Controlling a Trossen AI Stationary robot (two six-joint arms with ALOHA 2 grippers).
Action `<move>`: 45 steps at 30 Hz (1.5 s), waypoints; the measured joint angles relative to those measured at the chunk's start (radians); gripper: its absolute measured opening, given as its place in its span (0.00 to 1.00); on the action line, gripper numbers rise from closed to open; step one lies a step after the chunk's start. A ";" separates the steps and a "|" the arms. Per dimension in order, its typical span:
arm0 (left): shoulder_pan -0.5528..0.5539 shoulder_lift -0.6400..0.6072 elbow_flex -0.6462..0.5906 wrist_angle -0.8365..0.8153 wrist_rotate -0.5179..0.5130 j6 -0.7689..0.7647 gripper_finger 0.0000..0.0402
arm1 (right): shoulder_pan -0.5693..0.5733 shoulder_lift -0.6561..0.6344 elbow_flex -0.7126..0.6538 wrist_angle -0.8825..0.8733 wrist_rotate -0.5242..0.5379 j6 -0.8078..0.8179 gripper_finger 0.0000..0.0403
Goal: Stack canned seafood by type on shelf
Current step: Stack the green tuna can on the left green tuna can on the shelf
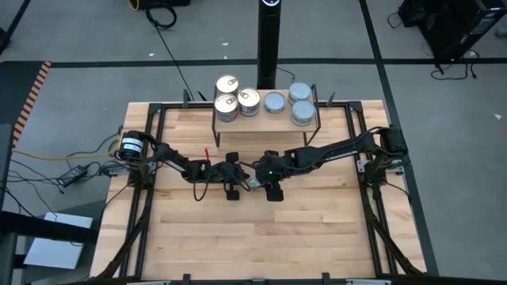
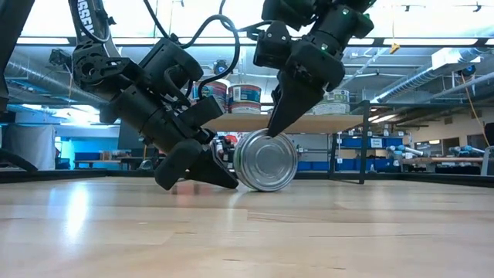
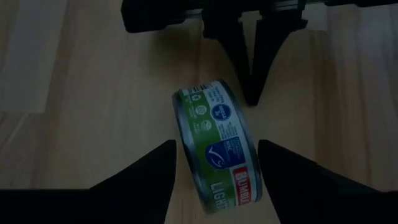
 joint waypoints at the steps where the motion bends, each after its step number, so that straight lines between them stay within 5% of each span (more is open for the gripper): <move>1: 0.000 0.000 0.000 0.000 0.000 0.000 0.01 | 0.000 0.000 0.000 0.000 0.000 0.000 0.58; 14: -0.002 0.000 0.000 0.000 0.001 -0.001 0.01 | 0.000 0.000 0.000 -0.005 0.000 0.000 0.37; 29: -0.002 -0.020 -0.002 0.020 -0.079 0.006 0.01 | 0.057 -0.046 0.010 -0.103 0.127 0.001 0.37; 37: -0.001 -0.023 -0.048 0.171 0.126 -0.004 0.01 | 0.126 -0.065 0.225 -0.370 0.461 -0.034 0.37; 45: -0.003 -0.023 -0.049 0.172 0.151 -0.009 0.01 | 0.122 -0.065 0.358 -0.430 0.932 -0.242 0.37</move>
